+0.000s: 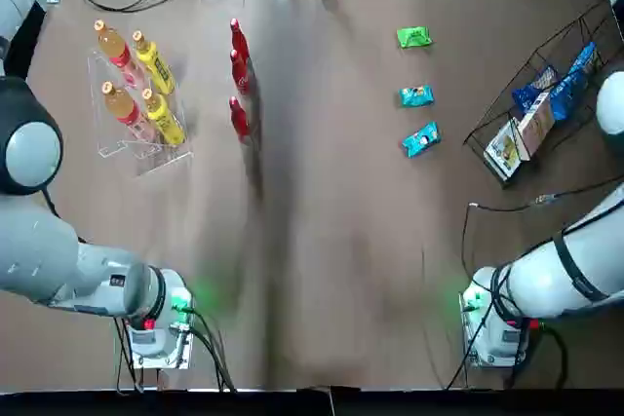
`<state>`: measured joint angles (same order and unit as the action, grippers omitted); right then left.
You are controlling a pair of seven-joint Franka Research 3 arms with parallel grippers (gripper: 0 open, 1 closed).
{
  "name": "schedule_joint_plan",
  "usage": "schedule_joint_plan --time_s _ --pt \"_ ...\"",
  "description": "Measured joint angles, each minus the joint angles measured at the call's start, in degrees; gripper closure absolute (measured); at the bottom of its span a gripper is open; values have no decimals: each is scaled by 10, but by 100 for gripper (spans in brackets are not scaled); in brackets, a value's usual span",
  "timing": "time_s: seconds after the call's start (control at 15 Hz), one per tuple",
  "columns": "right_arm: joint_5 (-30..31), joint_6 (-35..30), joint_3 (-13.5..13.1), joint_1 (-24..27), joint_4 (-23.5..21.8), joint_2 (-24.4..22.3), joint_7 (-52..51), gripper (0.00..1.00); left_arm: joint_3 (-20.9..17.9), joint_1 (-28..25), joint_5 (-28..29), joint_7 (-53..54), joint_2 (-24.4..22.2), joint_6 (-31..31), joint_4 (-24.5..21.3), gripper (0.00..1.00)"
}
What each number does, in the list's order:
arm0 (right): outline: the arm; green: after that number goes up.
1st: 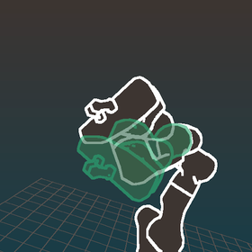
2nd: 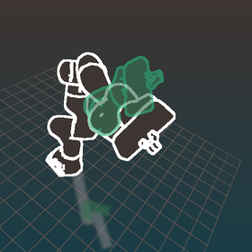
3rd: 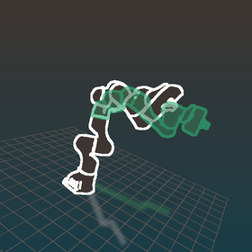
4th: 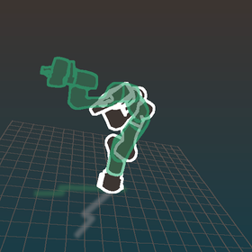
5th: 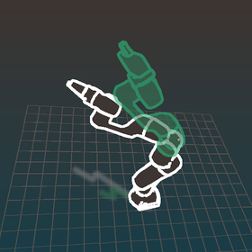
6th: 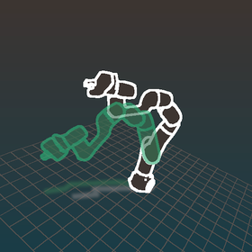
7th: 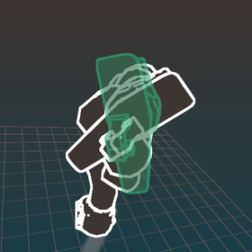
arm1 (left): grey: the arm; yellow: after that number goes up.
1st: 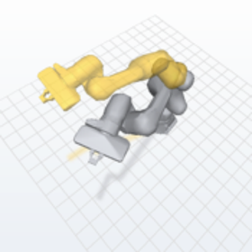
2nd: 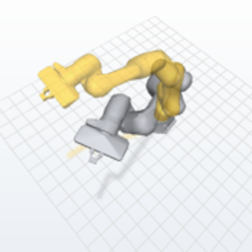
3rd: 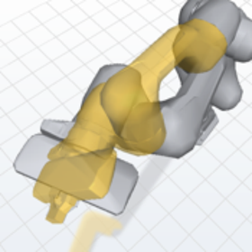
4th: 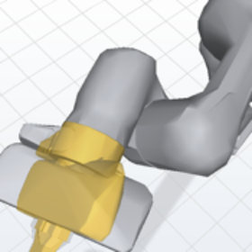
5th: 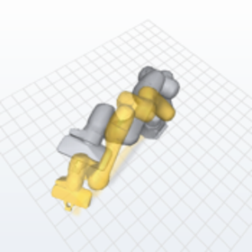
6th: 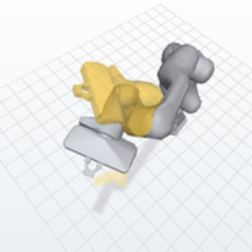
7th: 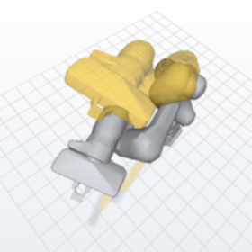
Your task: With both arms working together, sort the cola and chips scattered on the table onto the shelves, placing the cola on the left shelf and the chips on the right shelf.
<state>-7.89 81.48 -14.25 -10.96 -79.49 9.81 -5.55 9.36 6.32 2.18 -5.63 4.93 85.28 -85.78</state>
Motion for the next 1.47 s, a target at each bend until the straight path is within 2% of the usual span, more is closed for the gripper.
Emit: schedule_joint_plan --time_s 0.2,0.33,0.53,0.67,0.87,1.07,1.27,1.33,1.4,1.47 --pt "5 67 -3 0 -83 -59 -21 0 0 -1 0 0 0 0 0 0" --pt "8 80 -3 0 -119 -88 -26 0 0 -2 0 -2 0 0 0 0" --pt "9 88 -1 -3 -132 -100 -24 0 0 -2 0 -10 1 0 -2 0" --pt "7 94 0 -10 -132 -97 14 0 2 3 0 -13 7 -1 -9 0" --pt "8 102 3 -50 -132 -66 148 0 12 17 0 -16 19 2 -46 0" --pt "8 117 5 -69 -128 -16 254 0 16 27 0 -24 46 67 -68 0" --pt "8 153 5 -76 -120 19 362 0 16 28 0 -24 104 148 -71 0" --pt "8 174 5 -83 -118 32 420 6 15 28 0 -25 128 175 -69 0" --pt "8 229 6 -101 -115 66 529 10 14 28 0 -41 174 224 -60 0" --pt "8 262 6 -108 -110 88 581 16 13 28 0 -61 196 252 -57 0"
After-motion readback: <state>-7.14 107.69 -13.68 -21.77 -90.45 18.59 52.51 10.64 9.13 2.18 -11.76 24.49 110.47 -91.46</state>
